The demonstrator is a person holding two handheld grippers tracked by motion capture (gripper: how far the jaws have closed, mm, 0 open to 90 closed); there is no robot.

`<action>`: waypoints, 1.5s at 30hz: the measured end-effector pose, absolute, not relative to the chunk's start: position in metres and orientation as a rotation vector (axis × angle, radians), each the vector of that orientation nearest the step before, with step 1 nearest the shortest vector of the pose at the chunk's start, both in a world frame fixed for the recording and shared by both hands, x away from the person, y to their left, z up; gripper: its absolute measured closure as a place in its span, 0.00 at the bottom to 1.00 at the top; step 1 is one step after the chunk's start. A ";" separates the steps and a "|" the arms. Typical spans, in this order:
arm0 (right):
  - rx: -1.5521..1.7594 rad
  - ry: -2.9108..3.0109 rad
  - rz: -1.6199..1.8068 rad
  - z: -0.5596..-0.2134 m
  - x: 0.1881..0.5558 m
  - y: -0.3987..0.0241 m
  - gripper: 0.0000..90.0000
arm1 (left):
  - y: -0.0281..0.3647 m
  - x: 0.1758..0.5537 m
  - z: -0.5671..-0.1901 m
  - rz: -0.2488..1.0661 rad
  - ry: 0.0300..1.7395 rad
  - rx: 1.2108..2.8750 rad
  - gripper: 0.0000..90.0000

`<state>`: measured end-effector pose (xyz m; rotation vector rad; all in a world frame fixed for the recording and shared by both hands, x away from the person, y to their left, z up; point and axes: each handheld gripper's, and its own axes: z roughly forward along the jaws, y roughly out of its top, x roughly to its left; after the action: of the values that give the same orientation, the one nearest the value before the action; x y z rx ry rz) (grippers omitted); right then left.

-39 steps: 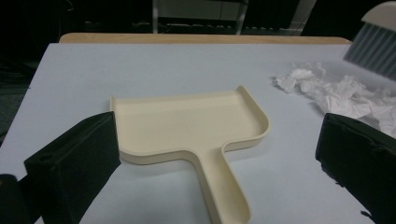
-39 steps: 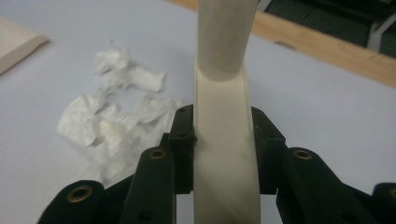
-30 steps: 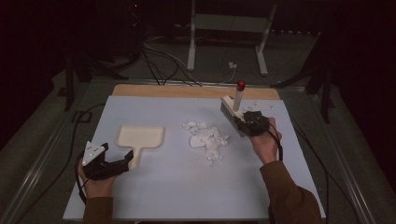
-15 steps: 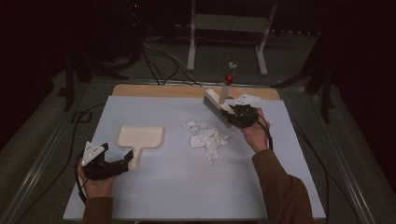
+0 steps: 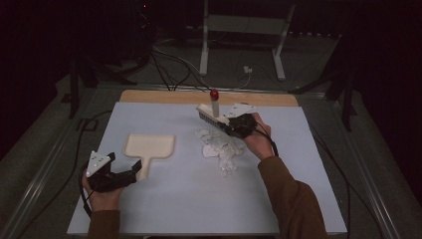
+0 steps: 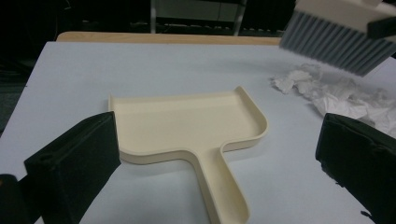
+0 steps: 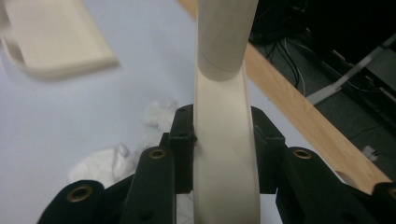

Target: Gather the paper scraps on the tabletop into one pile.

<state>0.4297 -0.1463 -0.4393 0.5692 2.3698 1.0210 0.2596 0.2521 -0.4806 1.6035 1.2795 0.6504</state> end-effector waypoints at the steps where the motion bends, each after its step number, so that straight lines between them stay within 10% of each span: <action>1: 0.545 2.385 0.993 -0.441 0.430 -0.144 0.76 | 0.252 0.260 -0.481 0.651 1.279 1.603 0.01; 45: 0.543 2.401 1.103 -0.430 0.414 -0.179 0.76 | 0.253 0.260 -0.483 0.645 1.286 1.609 0.01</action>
<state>0.4142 -0.1786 -0.4303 0.5431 2.4013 1.1033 0.2602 0.2525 -0.4826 1.6094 1.2860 0.6447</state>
